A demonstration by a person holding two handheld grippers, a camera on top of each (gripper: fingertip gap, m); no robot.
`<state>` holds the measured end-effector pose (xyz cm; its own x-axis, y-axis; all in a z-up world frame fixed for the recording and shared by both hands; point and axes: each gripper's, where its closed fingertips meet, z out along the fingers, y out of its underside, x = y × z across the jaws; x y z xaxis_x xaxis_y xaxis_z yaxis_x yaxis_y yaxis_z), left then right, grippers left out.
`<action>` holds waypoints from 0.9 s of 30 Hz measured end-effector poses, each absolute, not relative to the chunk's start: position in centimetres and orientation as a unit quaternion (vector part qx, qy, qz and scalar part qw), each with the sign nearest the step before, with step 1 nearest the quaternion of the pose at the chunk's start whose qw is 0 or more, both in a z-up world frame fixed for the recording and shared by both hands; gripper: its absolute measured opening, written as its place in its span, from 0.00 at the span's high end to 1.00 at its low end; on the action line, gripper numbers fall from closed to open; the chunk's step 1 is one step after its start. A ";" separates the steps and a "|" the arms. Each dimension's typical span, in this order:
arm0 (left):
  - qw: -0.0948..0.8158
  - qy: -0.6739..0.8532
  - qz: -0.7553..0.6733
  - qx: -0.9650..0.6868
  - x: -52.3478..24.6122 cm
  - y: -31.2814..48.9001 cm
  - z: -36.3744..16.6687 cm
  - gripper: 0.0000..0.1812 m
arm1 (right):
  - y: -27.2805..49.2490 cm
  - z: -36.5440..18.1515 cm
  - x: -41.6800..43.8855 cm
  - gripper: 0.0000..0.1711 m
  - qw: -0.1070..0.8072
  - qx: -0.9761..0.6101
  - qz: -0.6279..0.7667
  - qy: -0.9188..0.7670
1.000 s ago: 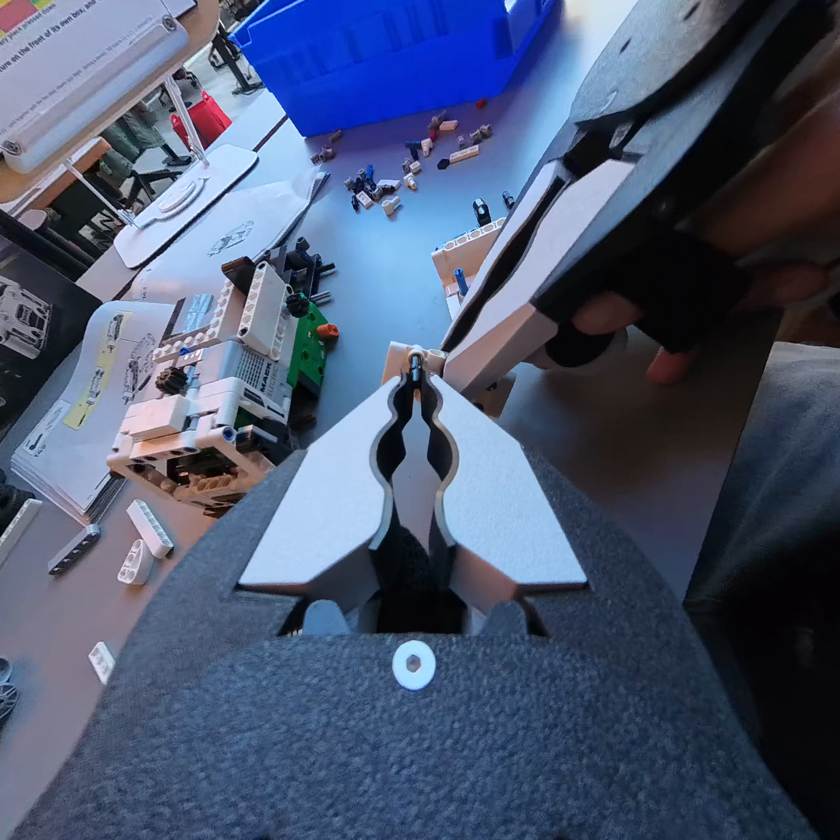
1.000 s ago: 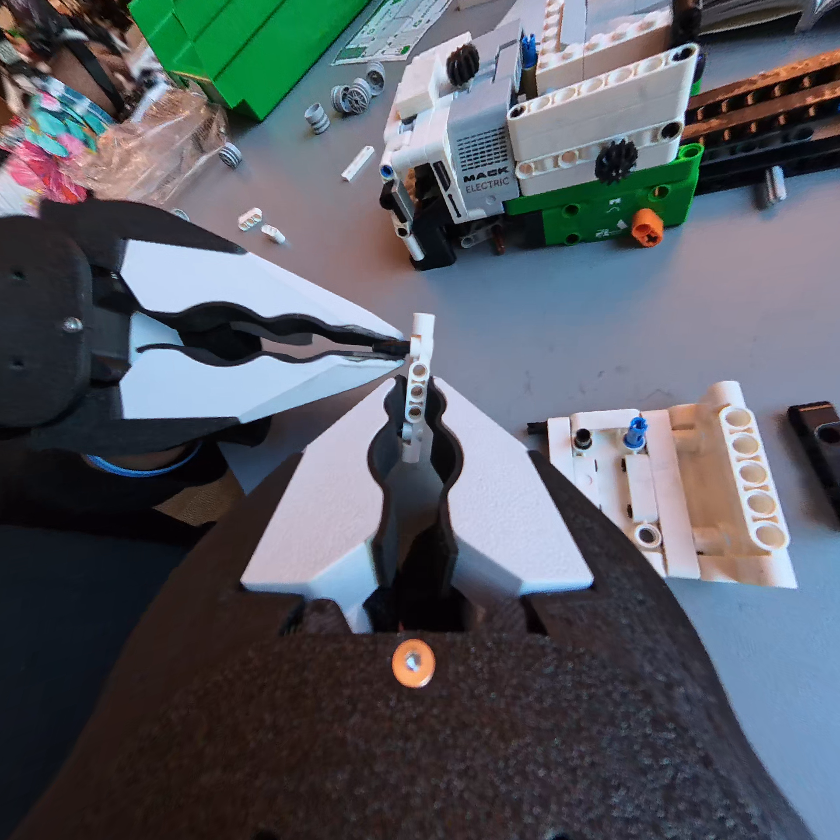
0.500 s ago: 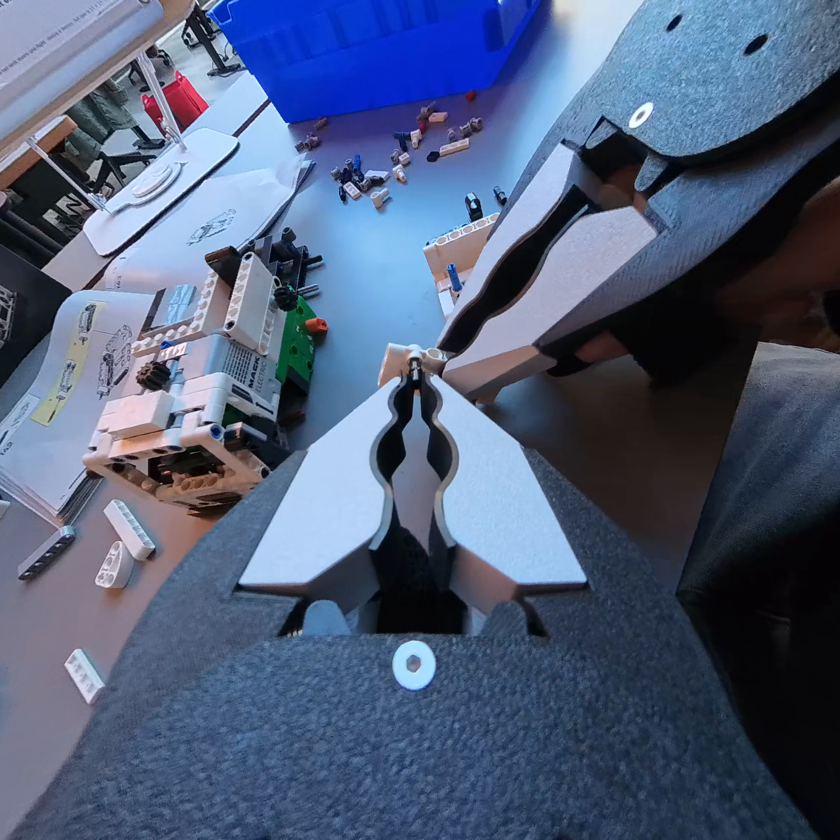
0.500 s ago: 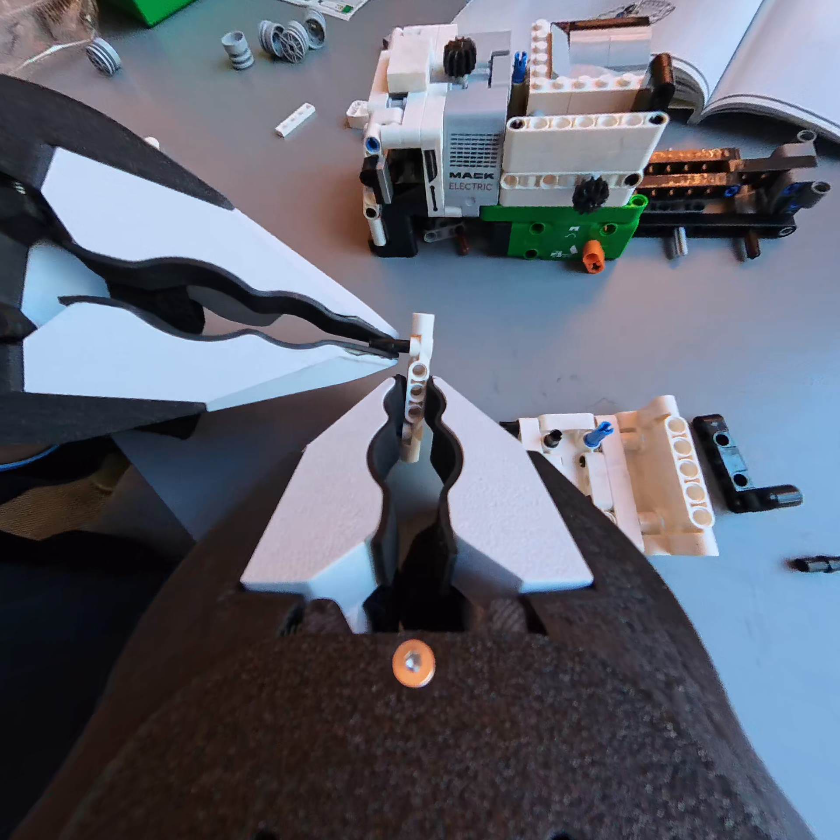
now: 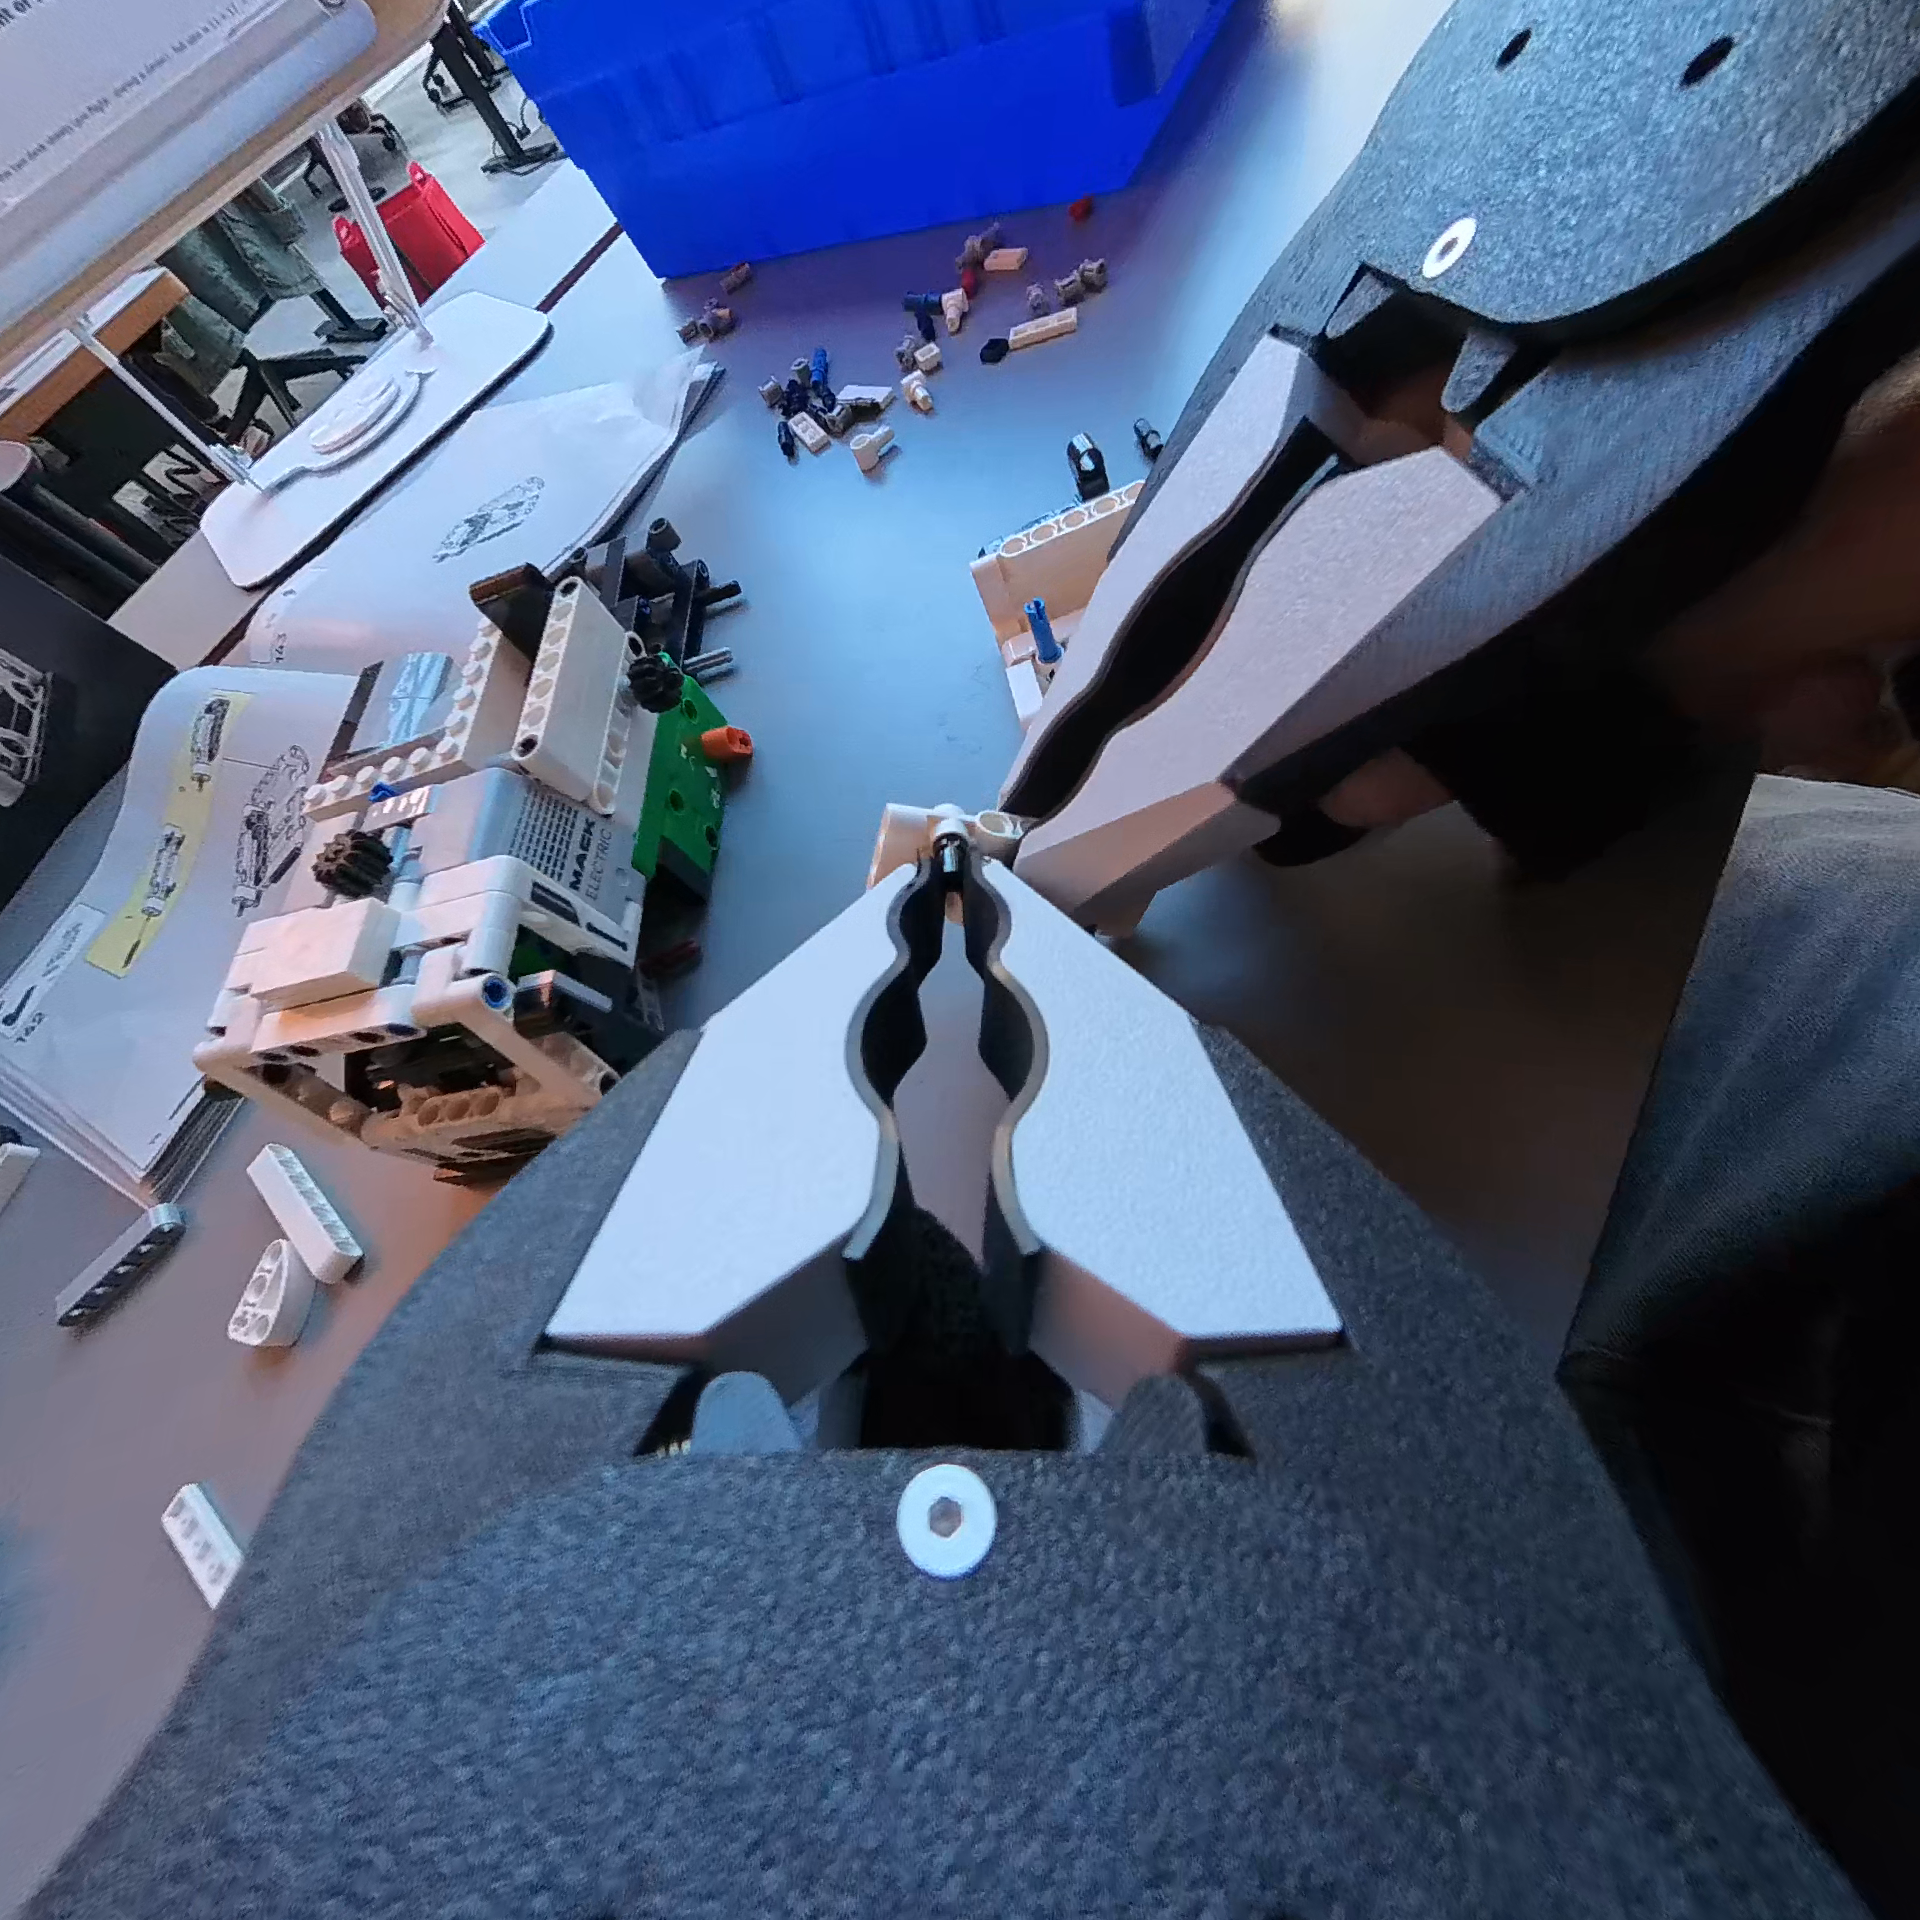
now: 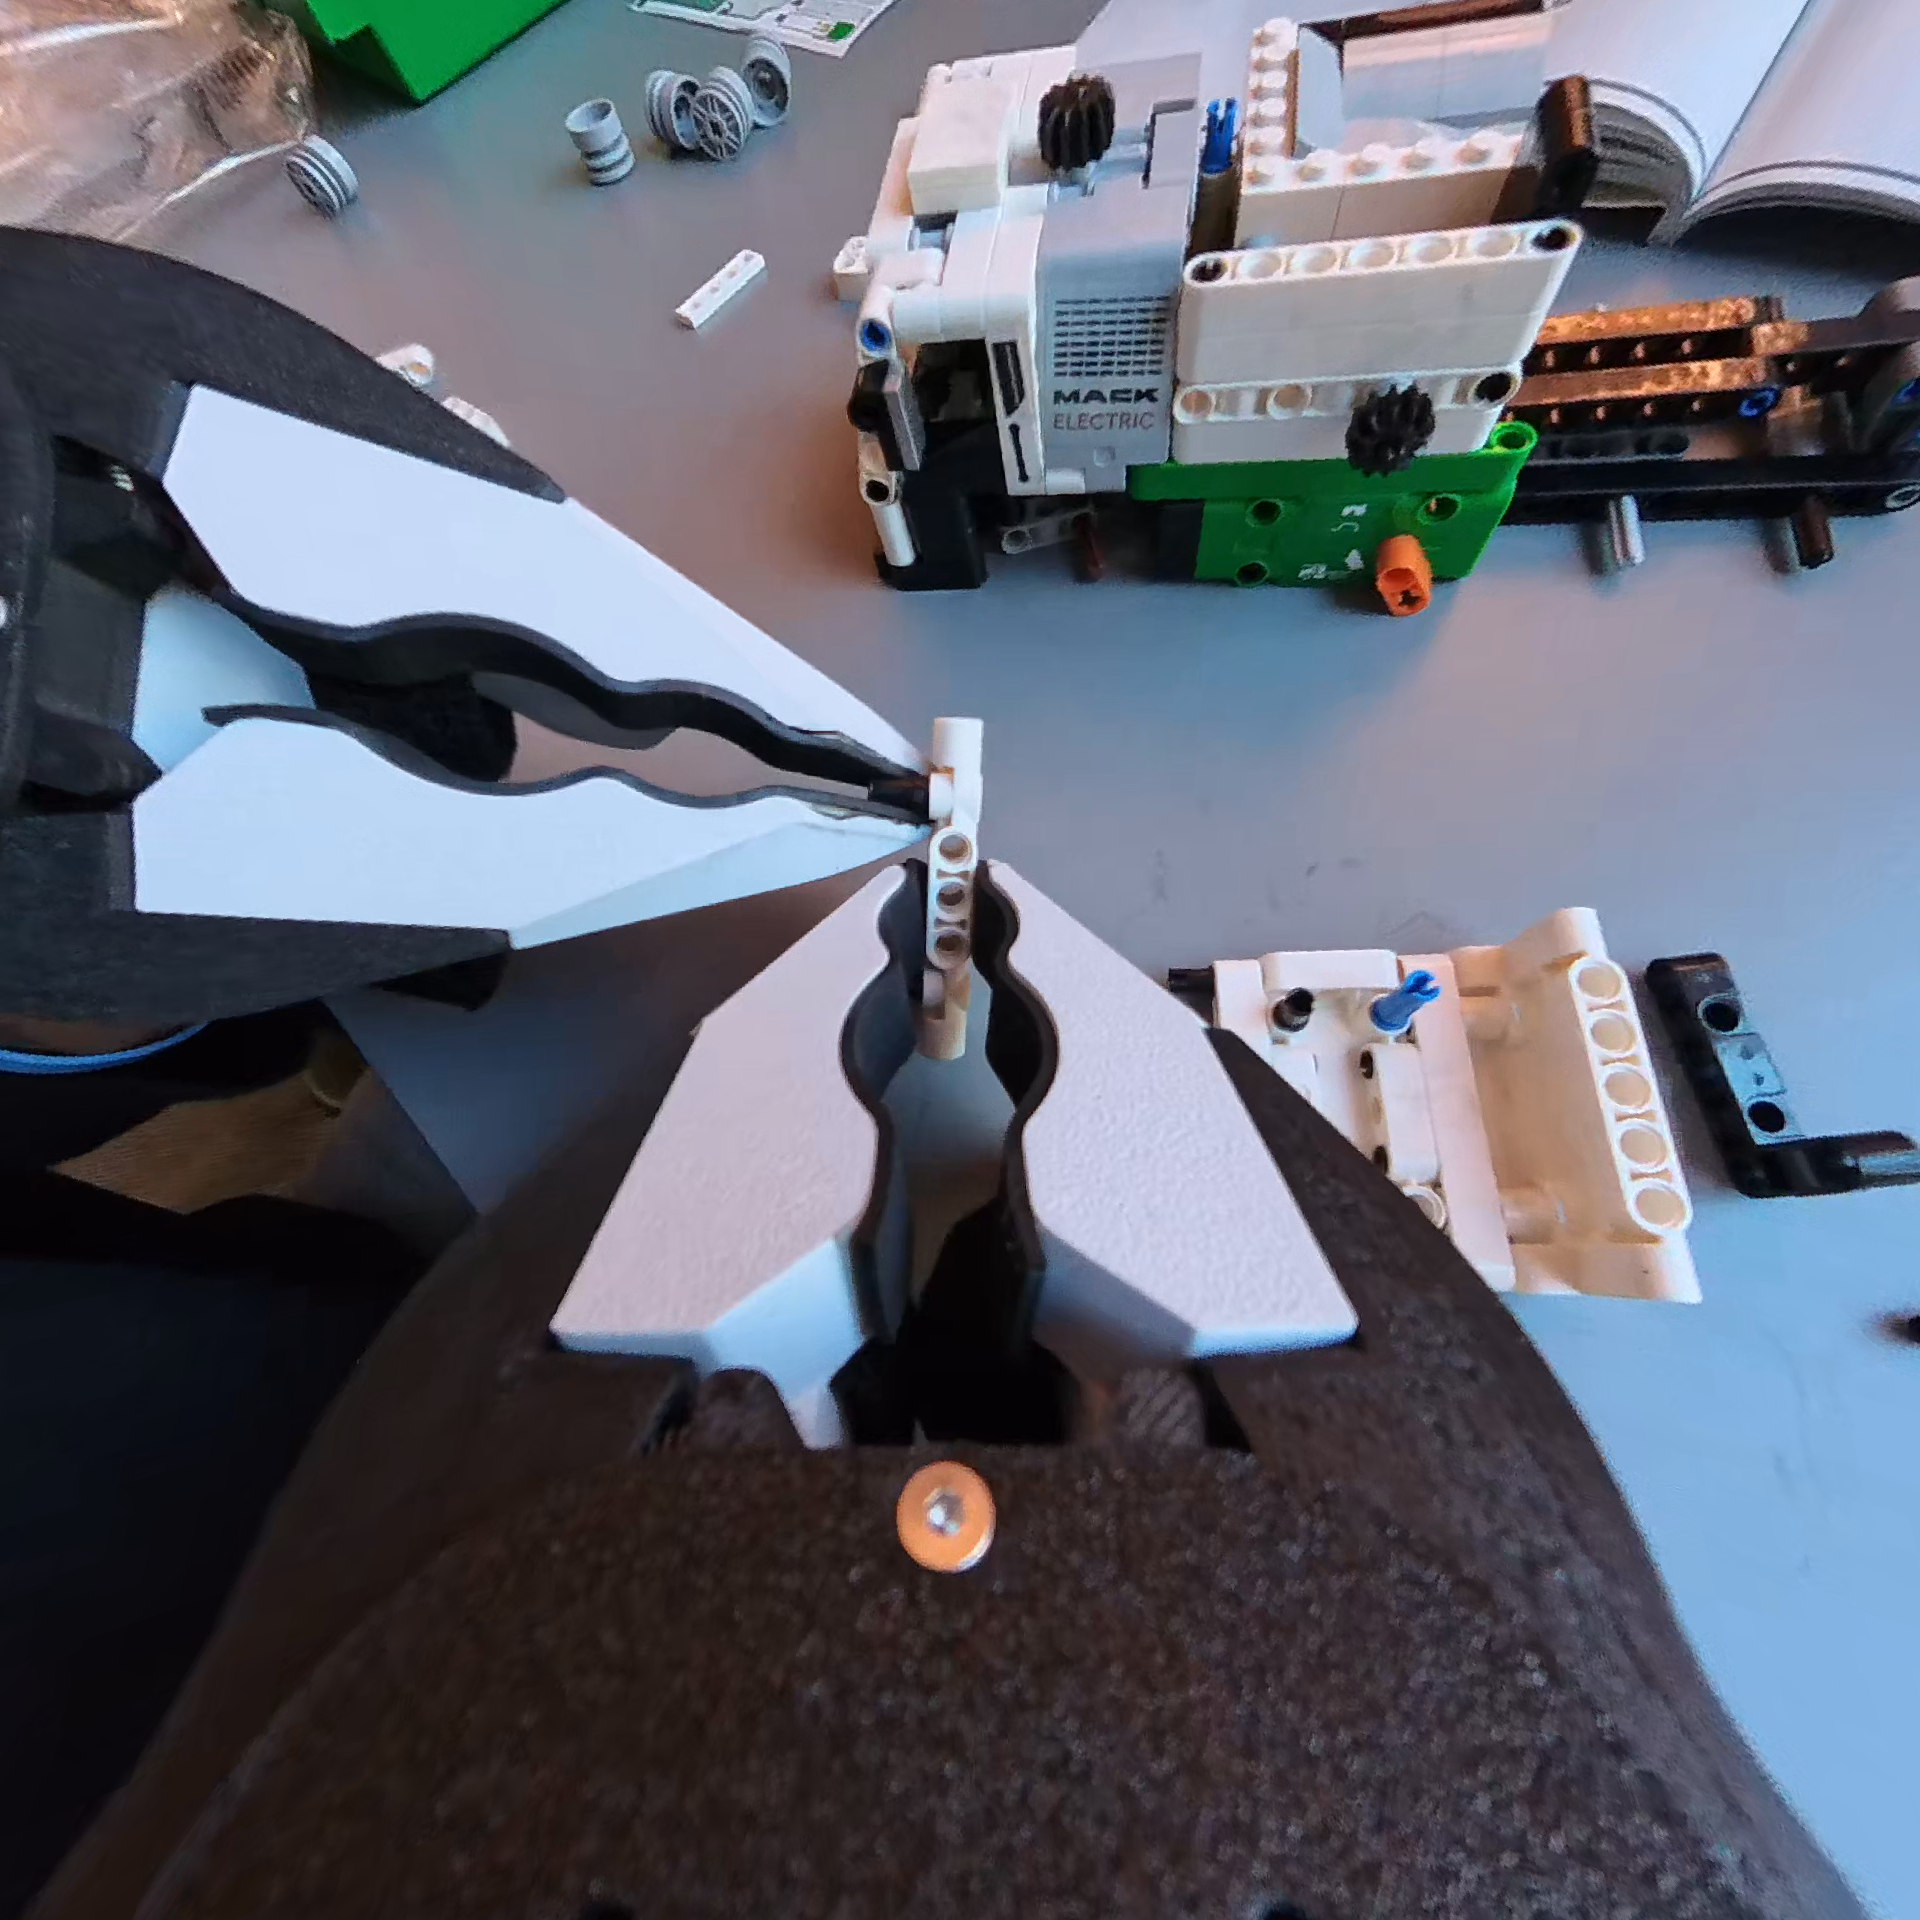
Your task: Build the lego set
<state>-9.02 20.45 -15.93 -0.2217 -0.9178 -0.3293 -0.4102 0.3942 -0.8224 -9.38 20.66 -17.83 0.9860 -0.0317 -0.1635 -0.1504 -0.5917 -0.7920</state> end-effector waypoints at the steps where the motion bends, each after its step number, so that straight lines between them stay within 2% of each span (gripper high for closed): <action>1: 0.419 0.721 -0.305 -0.460 -9.0 20.4 -15.9 0.98 | 20.7 -17.8 -9.3 0.96 0.450 -0.889 0.066 0.053; 15: 0.467 0.714 -0.297 -0.428 -9.2 20.2 -14.8 0.98 | 20.6 -17.6 -9.1 0.96 0.455 -0.886 0.067 0.060; 27: 0.442 0.708 -0.339 -0.433 -9.4 19.9 -14.4 0.98 | 20.4 -17.2 -9.7 0.95 0.465 -0.881 0.079 0.041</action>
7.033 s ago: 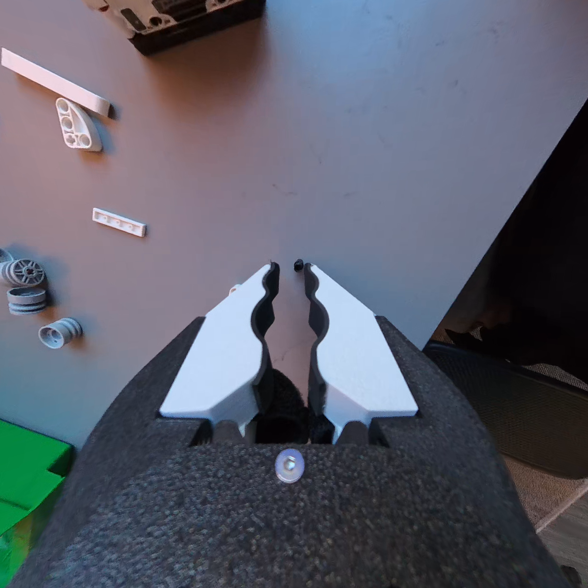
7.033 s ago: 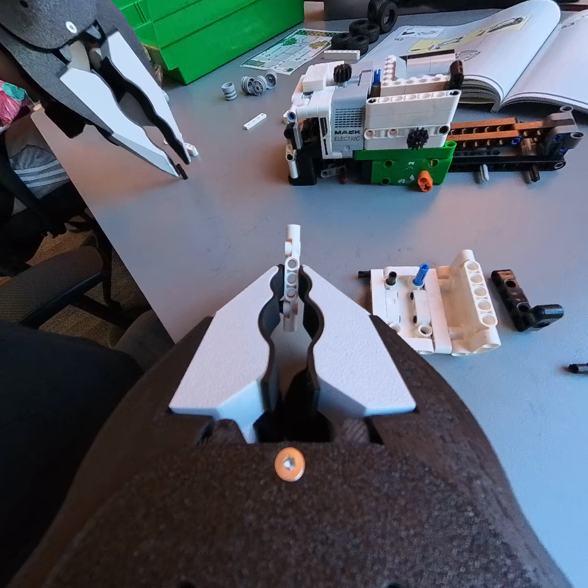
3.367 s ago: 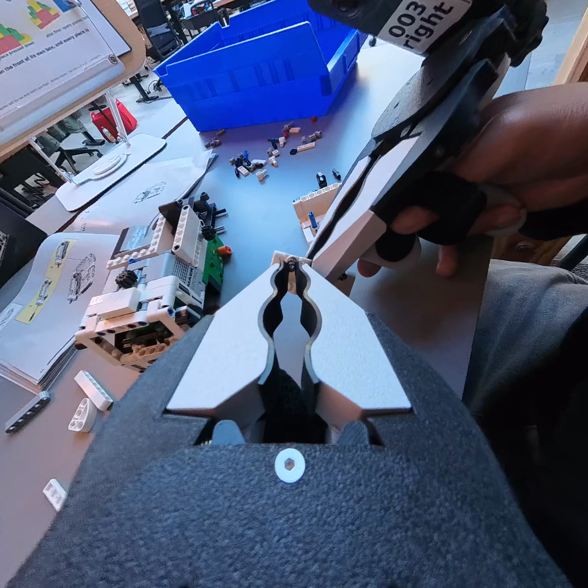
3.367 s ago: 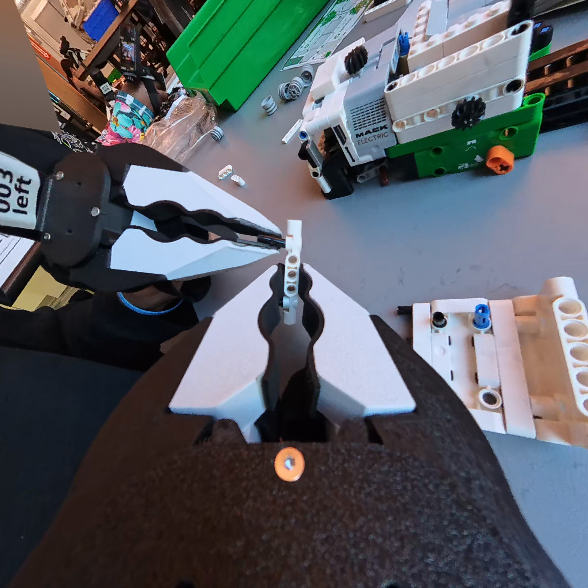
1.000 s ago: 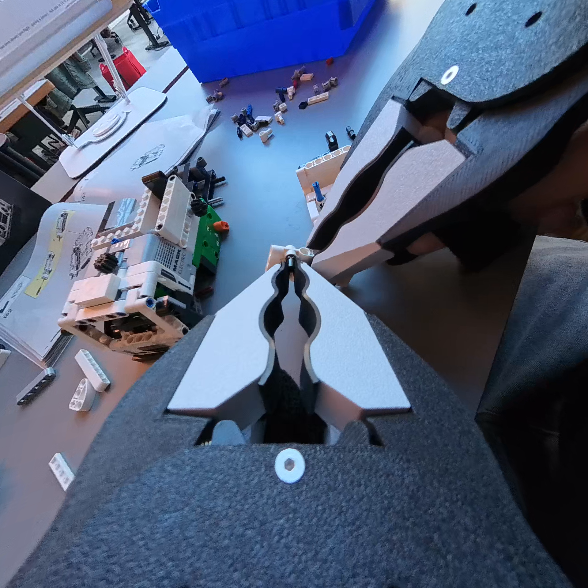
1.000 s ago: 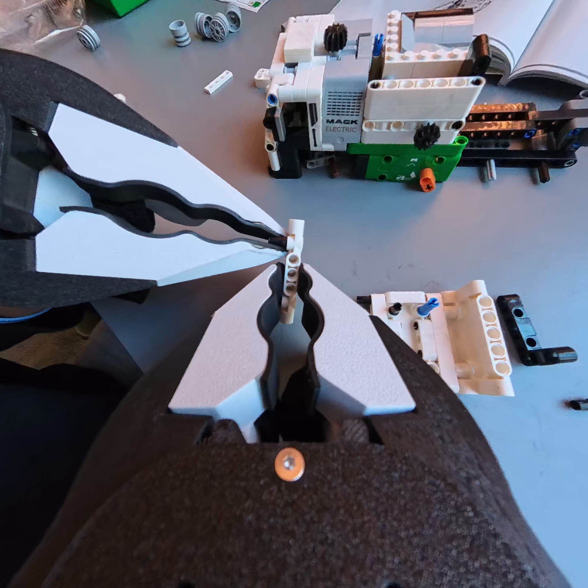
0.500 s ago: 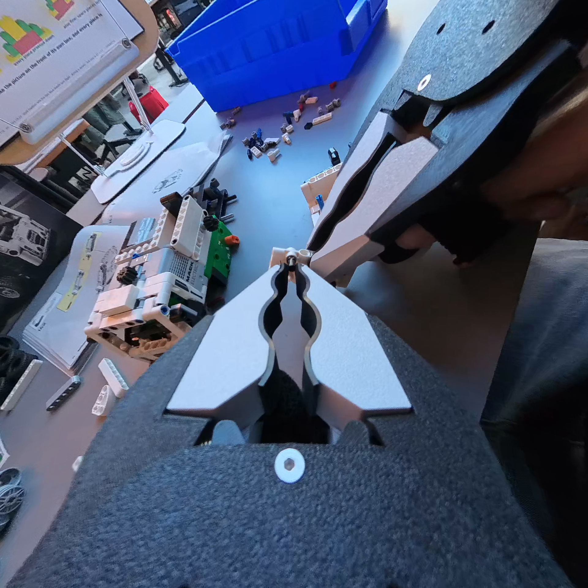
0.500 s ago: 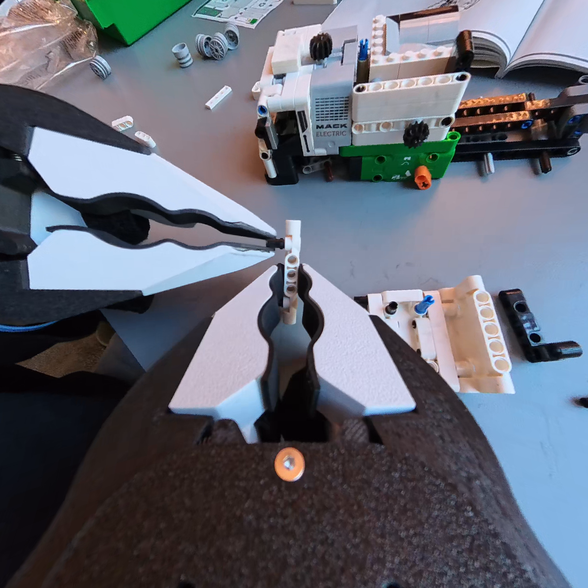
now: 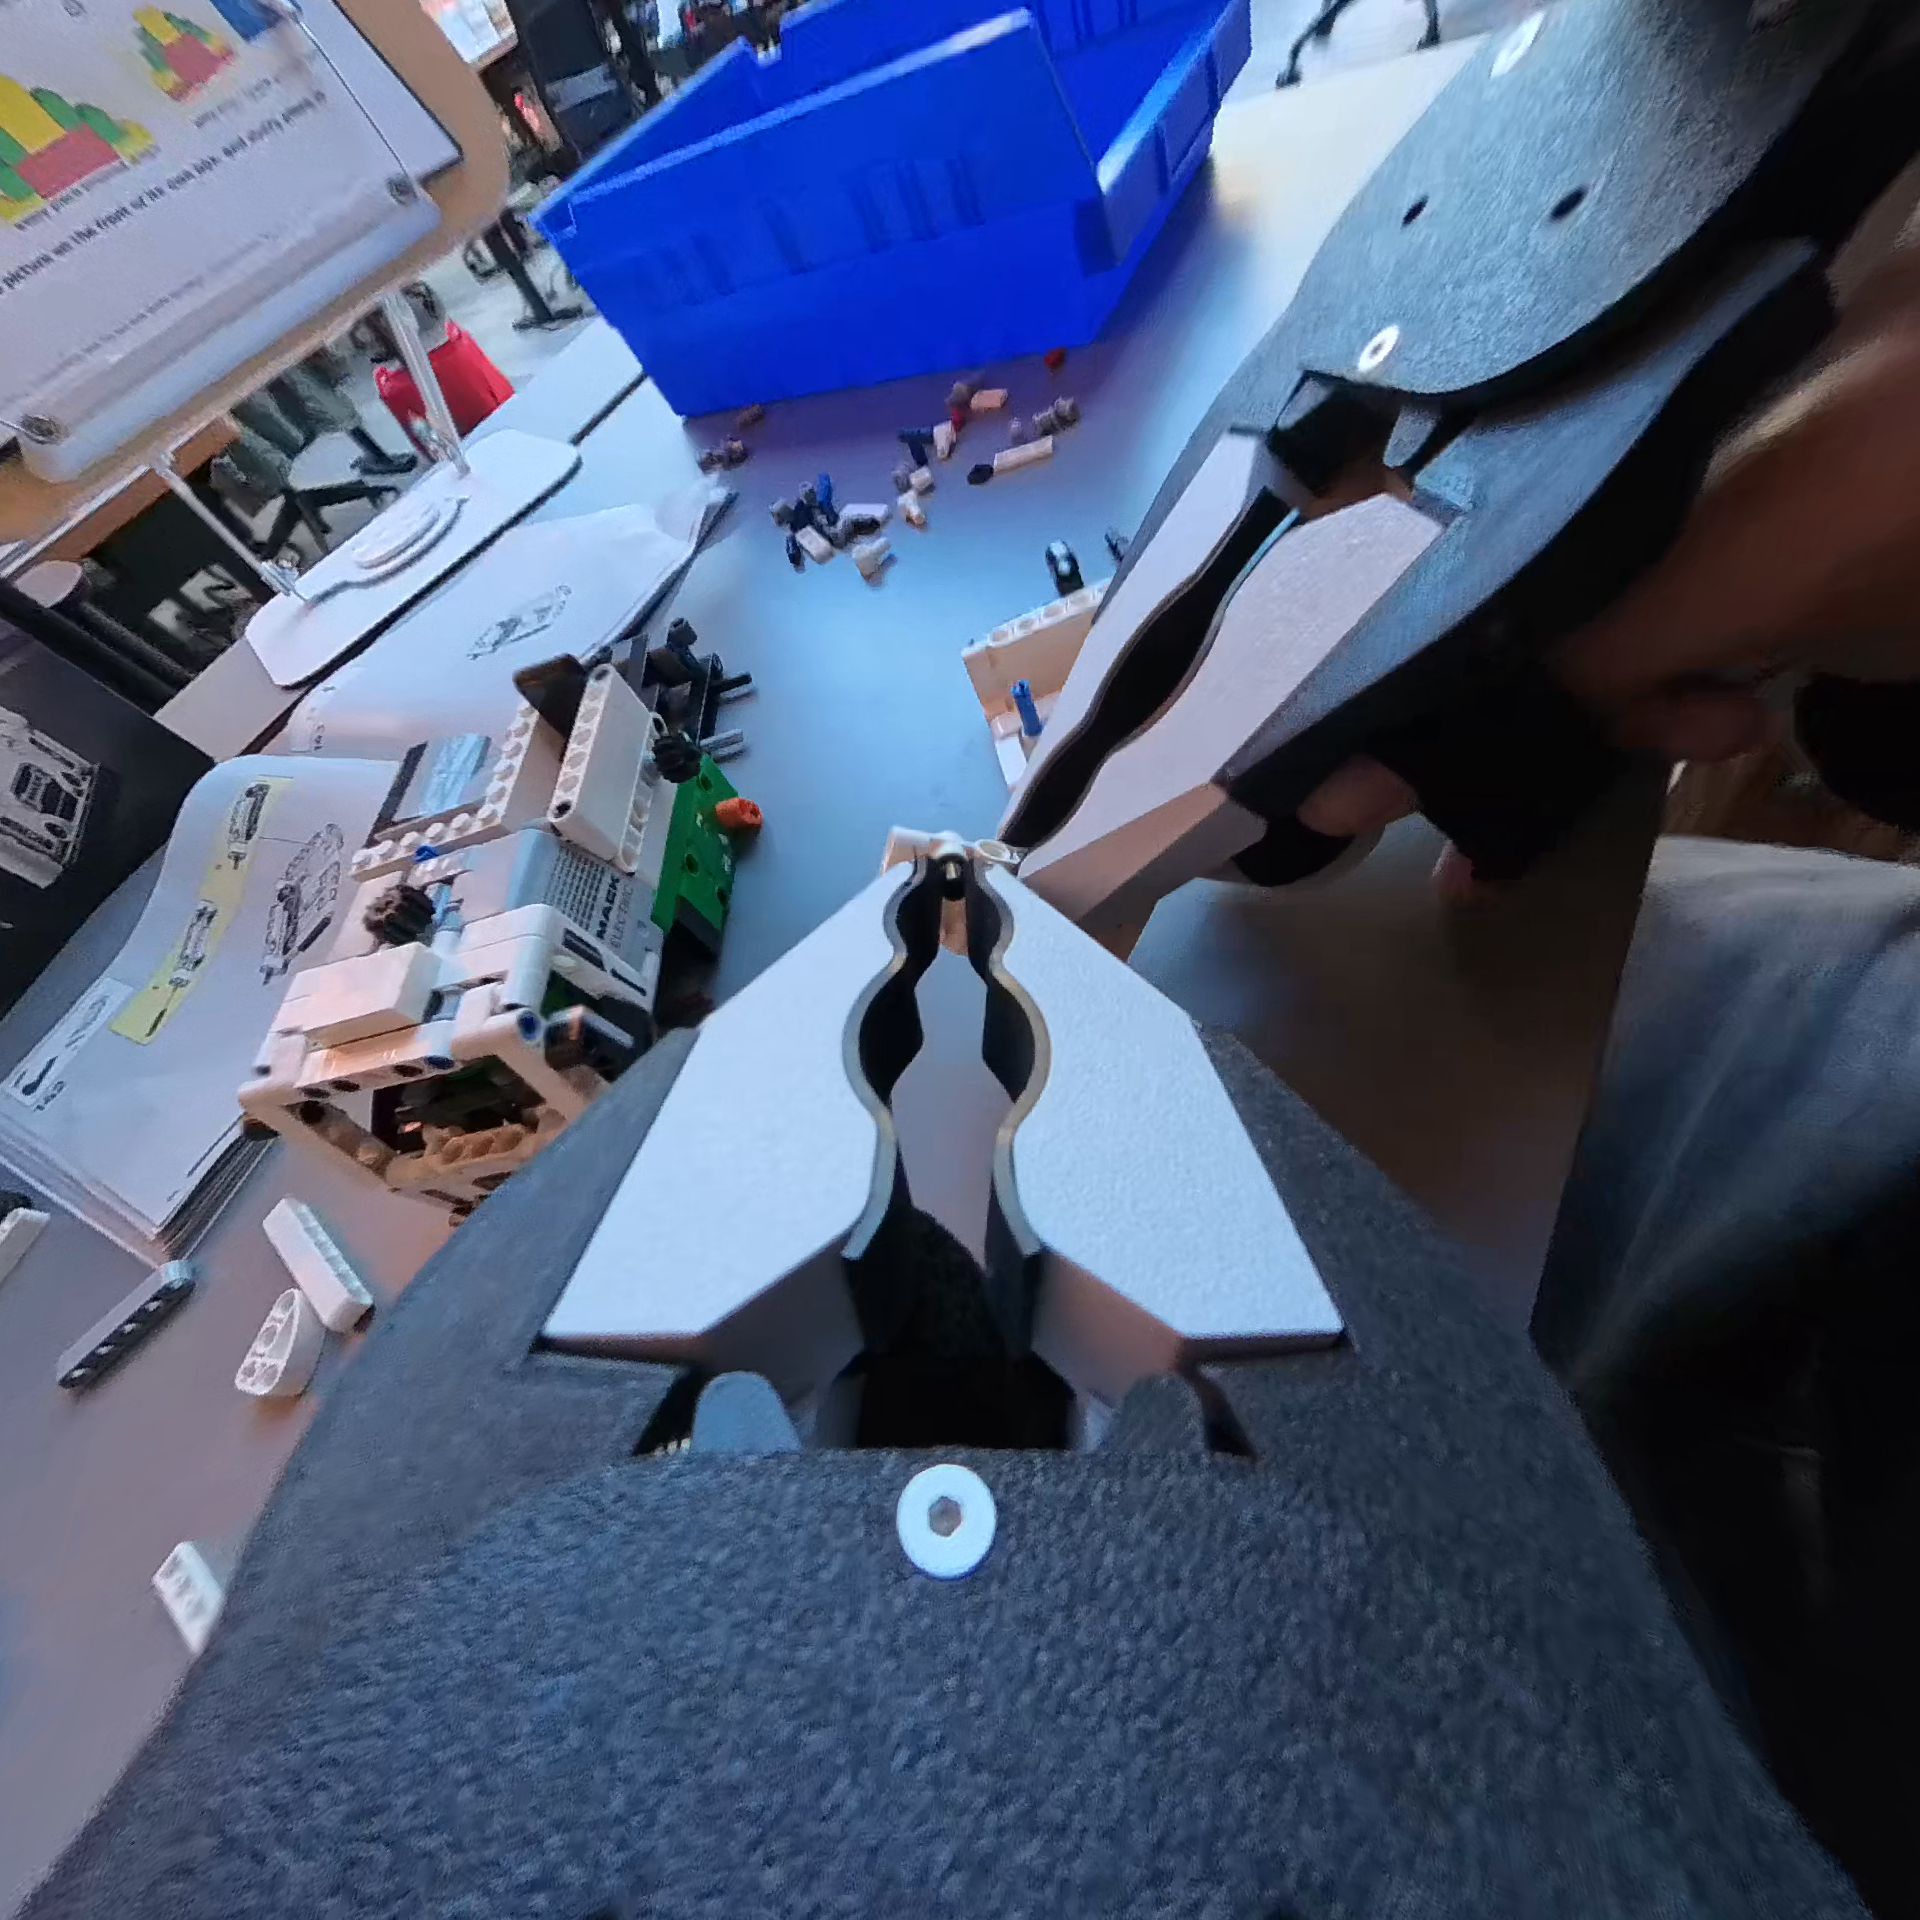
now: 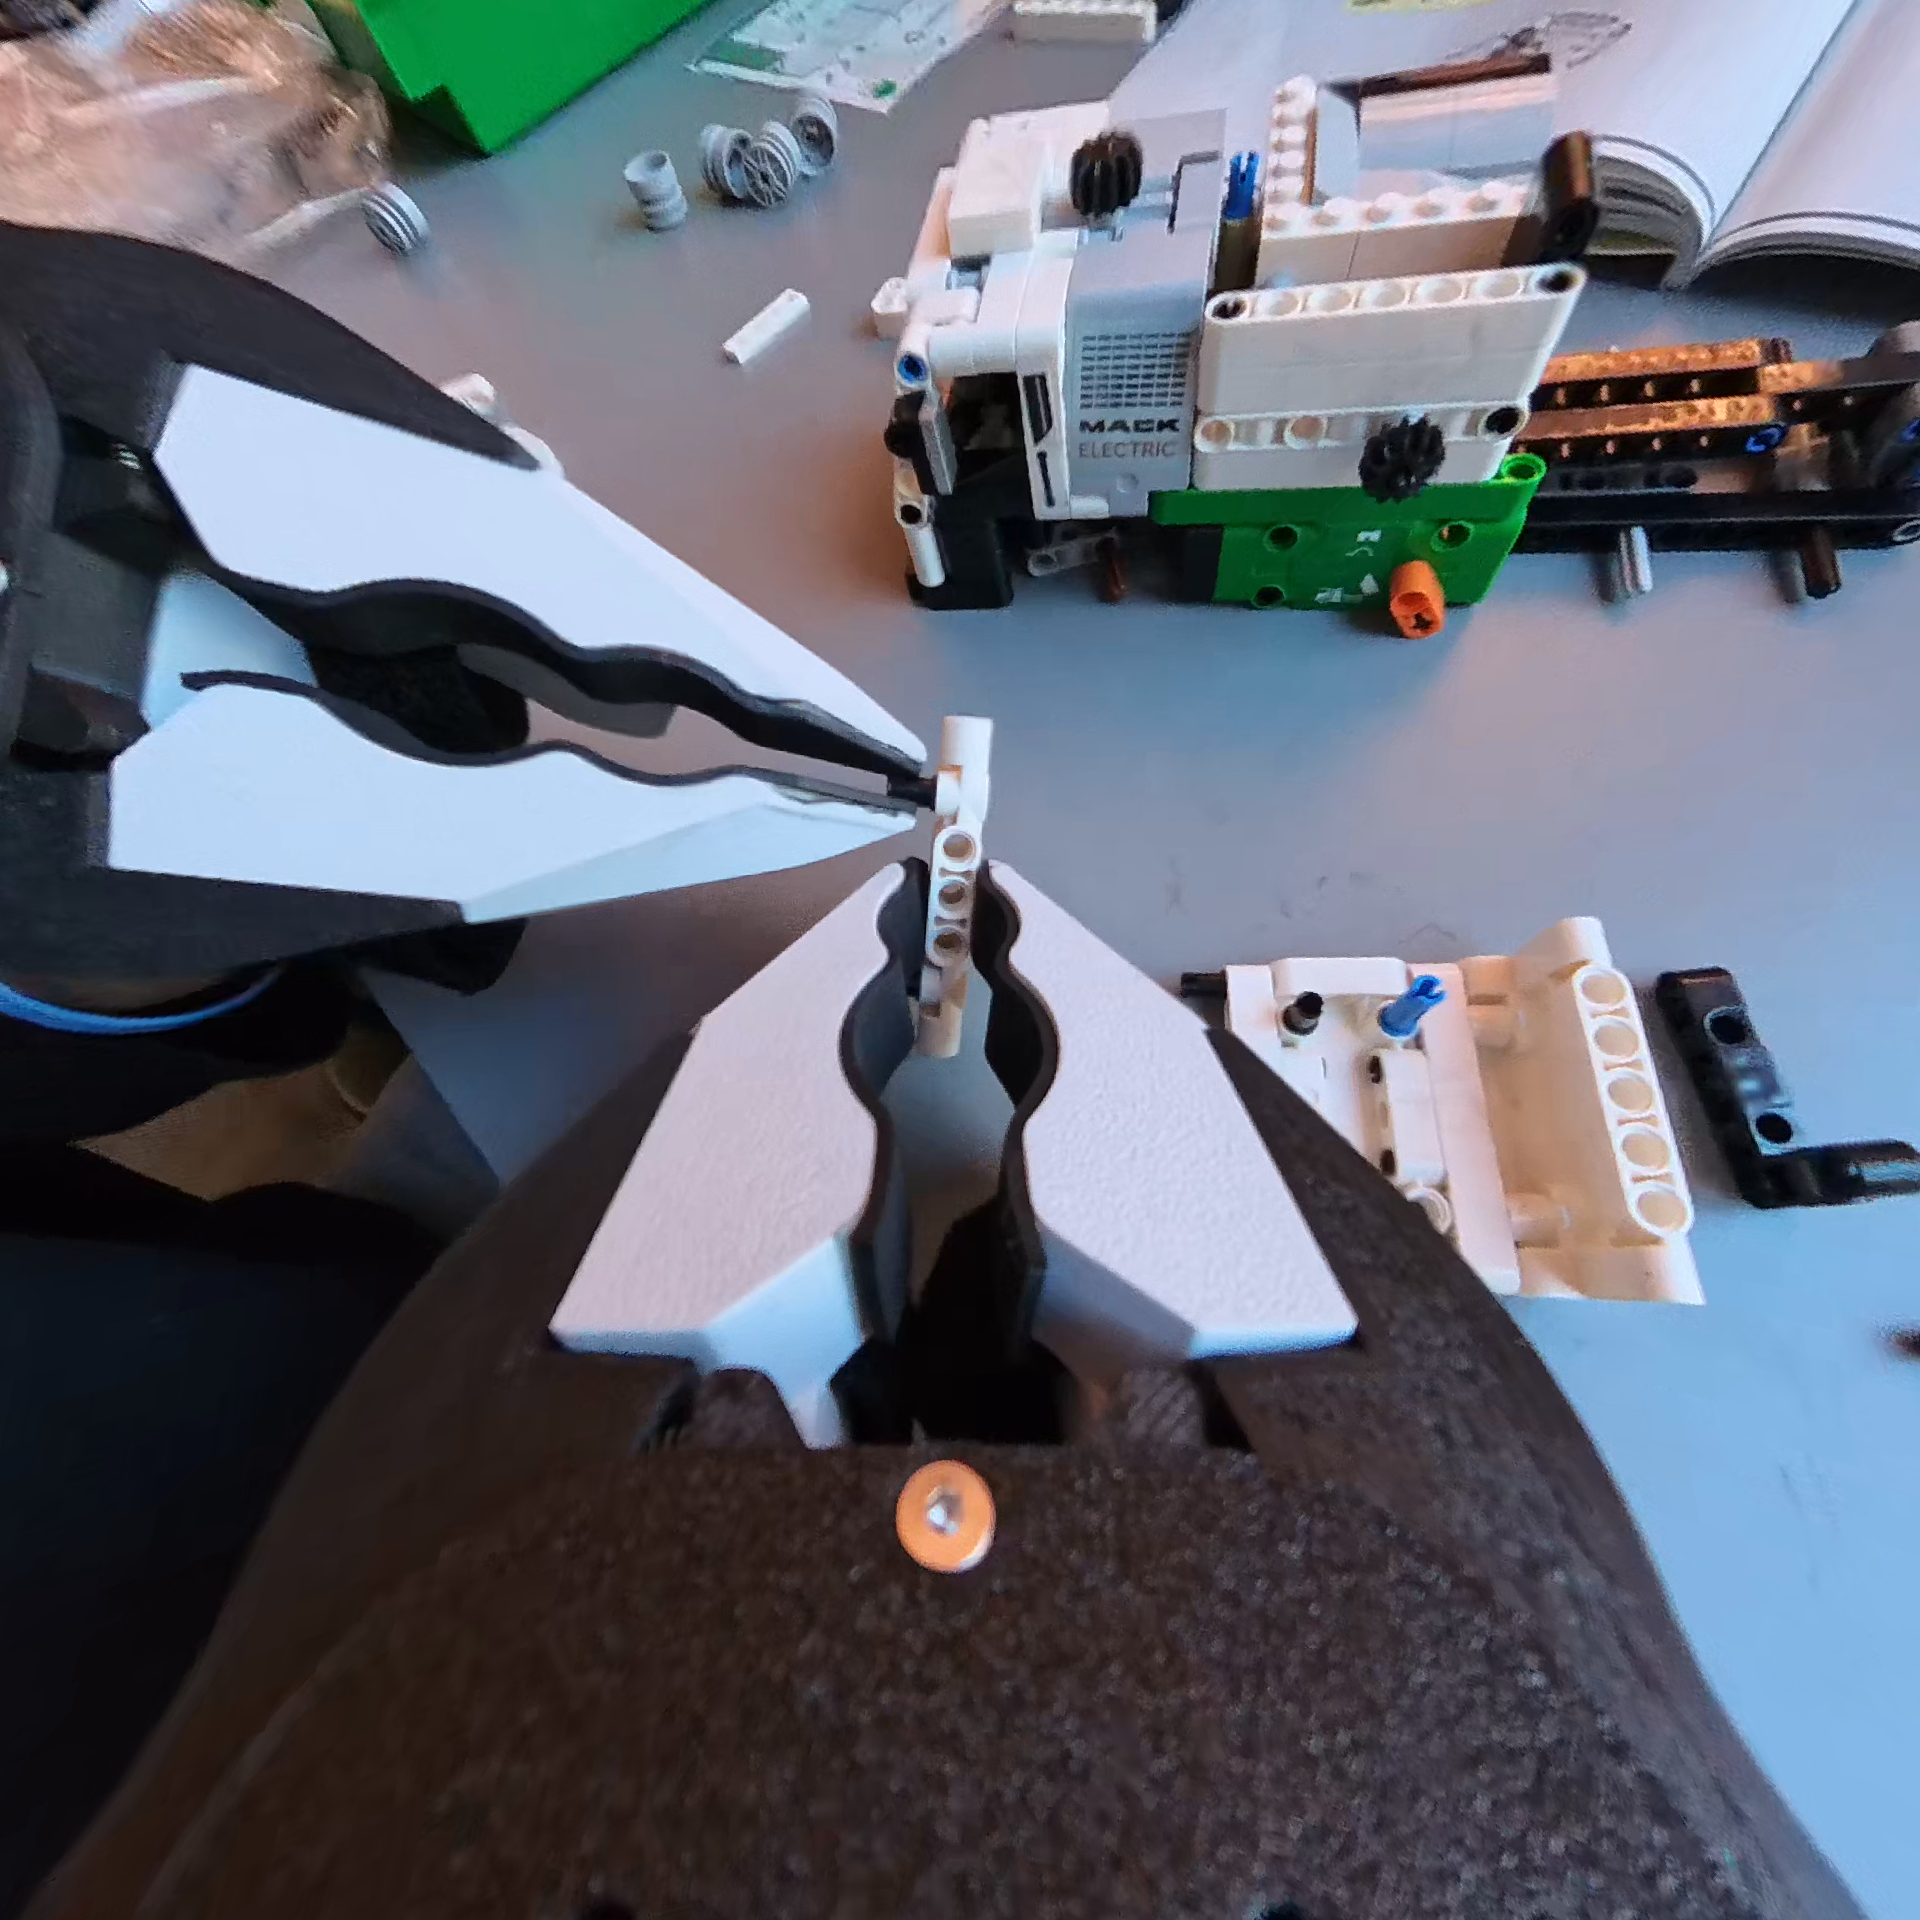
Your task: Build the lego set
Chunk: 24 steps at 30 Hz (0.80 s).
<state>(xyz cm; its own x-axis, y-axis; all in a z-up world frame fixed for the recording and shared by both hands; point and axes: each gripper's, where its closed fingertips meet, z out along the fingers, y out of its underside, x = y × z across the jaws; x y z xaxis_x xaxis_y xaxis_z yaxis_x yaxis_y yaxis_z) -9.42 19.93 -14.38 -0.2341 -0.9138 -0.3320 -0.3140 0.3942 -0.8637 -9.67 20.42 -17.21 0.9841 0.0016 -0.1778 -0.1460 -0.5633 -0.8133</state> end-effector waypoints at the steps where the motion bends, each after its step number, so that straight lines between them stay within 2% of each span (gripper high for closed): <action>1: 0.444 0.699 -0.357 -0.431 -9.5 19.9 -13.8 0.98 | 20.5 -16.7 -9.8 0.95 0.477 -0.872 0.101 0.041; 4: 0.450 0.628 -0.451 -0.448 -10.1 21.0 -10.9 0.91 | 20.8 -14.0 -9.4 0.96 0.535 -0.816 0.207 0.071; 6: 0.378 0.586 -0.554 -0.455 -10.7 20.8 -9.4 0.84 | 20.6 -11.2 -9.9 0.96 0.571 -0.749 0.325 0.086; 7: 0.329 0.567 -0.606 -0.451 -10.9 20.3 -8.7 0.84 | 20.5 -9.8 -10.1 0.96 0.591 -0.714 0.365 0.083; 9: 0.237 0.538 -0.679 -0.440 -11.2 19.2 -8.0 0.86 | 20.4 -8.5 -10.5 0.96 0.618 -0.683 0.384 0.059; 11: 0.183 0.523 -0.713 -0.431 -11.4 18.5 -7.7 0.86 | 20.4 -7.9 -11.1 0.96 0.637 -0.672 0.377 0.035; 15: 0.158 0.498 -0.745 -0.414 -12.1 18.5 -6.9 0.97 | 19.7 -6.7 -12.2 0.96 0.645 -0.639 0.418 0.012; 24: 0.132 0.491 -0.762 -0.401 -12.4 18.1 -6.6 0.93 | 19.3 -5.3 -12.8 0.96 0.687 -0.601 0.408 -0.018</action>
<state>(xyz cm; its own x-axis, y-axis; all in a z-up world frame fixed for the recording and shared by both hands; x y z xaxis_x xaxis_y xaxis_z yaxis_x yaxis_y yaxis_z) -12.41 18.05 -6.63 -0.6437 -0.5945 0.4819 -0.1931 -0.4831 -0.8540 -12.77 19.35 -5.30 0.6666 0.5814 -0.4665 -0.5391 -0.0561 -0.8404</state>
